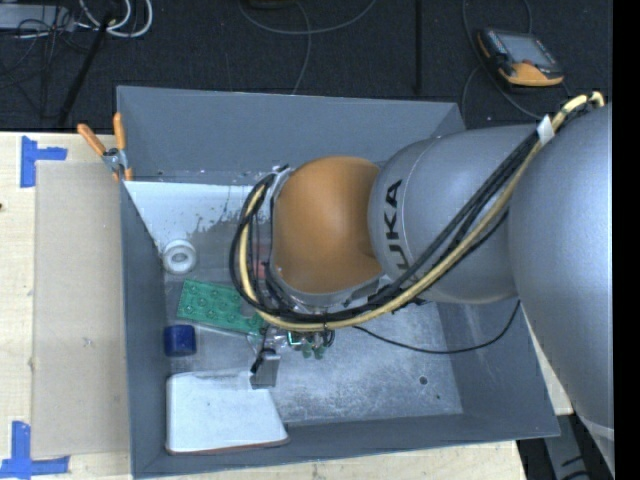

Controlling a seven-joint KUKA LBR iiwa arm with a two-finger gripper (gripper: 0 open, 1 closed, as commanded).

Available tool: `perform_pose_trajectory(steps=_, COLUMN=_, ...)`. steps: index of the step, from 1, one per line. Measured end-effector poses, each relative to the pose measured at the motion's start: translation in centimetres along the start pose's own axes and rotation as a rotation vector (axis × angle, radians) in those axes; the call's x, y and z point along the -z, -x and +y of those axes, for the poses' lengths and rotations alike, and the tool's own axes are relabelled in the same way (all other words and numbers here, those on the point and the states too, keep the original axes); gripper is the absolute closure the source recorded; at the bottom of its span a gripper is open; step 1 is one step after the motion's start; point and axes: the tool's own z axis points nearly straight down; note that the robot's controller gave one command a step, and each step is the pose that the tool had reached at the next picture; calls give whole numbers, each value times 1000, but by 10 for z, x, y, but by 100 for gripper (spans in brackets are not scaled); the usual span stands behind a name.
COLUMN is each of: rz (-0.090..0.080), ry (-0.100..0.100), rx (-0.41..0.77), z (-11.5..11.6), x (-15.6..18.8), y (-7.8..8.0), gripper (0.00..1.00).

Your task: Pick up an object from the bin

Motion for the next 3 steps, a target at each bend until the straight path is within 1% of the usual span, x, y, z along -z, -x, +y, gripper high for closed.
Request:
perform_pose_trajectory(steps=1, rz=-7, ry=0, rx=2, z=-28, x=-73, y=61, gripper=0)
perform_pose_trajectory(steps=2, rz=-10, ry=3, rx=0, z=-26, x=-68, y=61, gripper=100)
perform_pose_trajectory(steps=3, rz=-18, ry=4, rx=-45, z=-41, x=120, y=53, gripper=100)
